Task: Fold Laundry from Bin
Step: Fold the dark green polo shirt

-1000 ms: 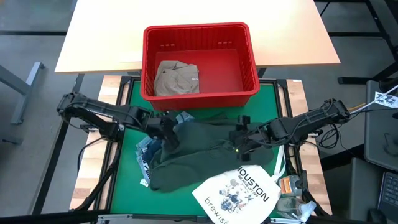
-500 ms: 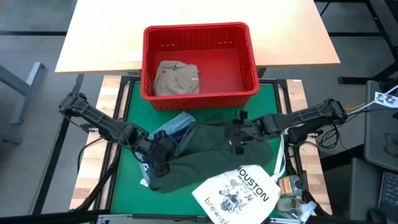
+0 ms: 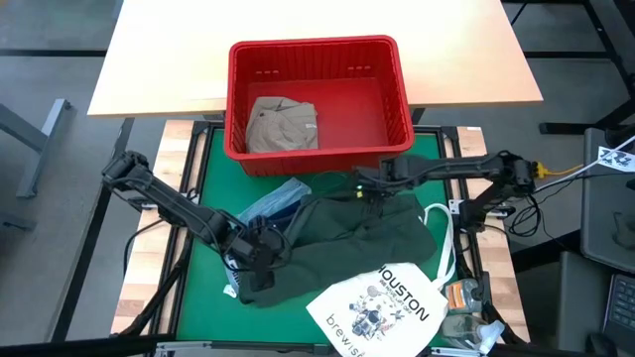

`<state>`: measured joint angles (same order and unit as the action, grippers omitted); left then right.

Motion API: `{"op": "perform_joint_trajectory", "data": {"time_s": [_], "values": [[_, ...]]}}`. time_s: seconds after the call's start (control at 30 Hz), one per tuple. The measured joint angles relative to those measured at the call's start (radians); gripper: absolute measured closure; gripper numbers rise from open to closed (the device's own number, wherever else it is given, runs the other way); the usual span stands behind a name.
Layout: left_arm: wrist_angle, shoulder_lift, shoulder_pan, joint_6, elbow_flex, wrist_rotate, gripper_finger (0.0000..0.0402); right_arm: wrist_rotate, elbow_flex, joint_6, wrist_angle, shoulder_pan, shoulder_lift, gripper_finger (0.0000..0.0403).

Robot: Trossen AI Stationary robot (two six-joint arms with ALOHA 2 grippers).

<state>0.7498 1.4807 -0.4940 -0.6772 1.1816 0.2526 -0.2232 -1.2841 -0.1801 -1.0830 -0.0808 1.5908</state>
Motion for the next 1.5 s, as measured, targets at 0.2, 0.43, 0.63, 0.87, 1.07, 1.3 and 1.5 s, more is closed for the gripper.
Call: {"op": "perform_joint_trajectory", "data": {"time_s": [0.2,0.43,0.63,0.87,1.07,1.3,1.5], "values": [[-0.001,0.020,0.000,-0.001,0.000,-0.037,0.0399,0.054,0.192,0.052,0.056,-0.076,-0.151,0.0230],[-0.003,0.020,0.008,0.000,0.000,-0.035,0.0399,0.208,0.481,0.024,0.501,-0.157,-0.248,0.0230],[-0.004,0.020,0.018,-0.001,0.000,-0.035,0.0399,0.097,0.554,-0.094,0.623,-0.200,-0.212,0.0230],[-0.003,0.020,0.018,0.000,0.000,-0.035,0.0399,0.111,0.591,-0.107,0.692,-0.216,-0.153,0.0230],[-0.003,0.020,0.018,-0.001,0.000,-0.035,0.0399,0.100,0.595,-0.106,0.720,-0.215,-0.094,0.0230],[-0.003,0.019,0.018,-0.001,0.000,-0.034,0.0399,0.129,0.590,-0.101,0.747,-0.215,-0.035,0.0247],[0.001,0.019,0.018,-0.001,0.000,-0.034,0.0399,0.133,0.595,-0.100,0.741,-0.214,-0.065,0.0355]]}}
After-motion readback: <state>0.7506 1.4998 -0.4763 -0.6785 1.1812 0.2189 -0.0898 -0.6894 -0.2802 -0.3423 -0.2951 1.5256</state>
